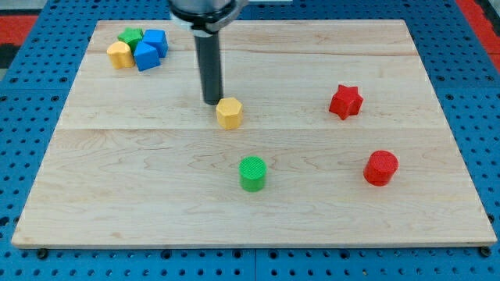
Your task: Move the yellow hexagon into the red star
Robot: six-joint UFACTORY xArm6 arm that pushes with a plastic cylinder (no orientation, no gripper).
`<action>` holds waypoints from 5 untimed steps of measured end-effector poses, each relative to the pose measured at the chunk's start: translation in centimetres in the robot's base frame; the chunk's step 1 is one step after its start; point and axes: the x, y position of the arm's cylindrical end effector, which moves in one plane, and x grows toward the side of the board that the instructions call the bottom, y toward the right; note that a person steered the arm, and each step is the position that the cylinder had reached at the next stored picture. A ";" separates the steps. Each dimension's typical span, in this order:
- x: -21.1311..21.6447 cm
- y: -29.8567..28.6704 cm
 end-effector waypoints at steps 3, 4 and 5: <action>2.1 5.8; 1.7 5.5; 1.3 8.4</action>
